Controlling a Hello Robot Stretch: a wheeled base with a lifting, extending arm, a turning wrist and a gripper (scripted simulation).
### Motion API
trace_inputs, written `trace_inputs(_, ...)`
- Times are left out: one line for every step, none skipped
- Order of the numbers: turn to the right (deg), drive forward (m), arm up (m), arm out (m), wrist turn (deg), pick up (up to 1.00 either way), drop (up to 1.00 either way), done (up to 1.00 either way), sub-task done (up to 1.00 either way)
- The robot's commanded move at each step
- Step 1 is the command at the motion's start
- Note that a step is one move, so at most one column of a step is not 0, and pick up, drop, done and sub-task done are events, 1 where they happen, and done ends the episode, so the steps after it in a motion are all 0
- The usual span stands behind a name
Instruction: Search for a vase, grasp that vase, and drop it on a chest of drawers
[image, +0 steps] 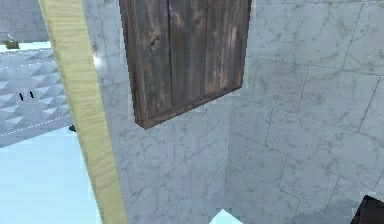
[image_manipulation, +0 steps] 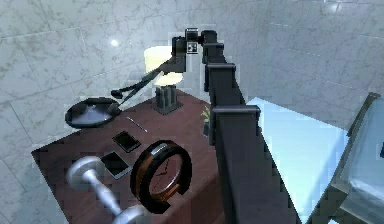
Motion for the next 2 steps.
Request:
trace_inputs(0.0,0.00,0.00,0.00,-24.0,0.00,0.00,0.00,0.00)
trace_inputs(0.0,0.00,0.00,-0.48,0.0,0.00,0.00,0.00,0.00)
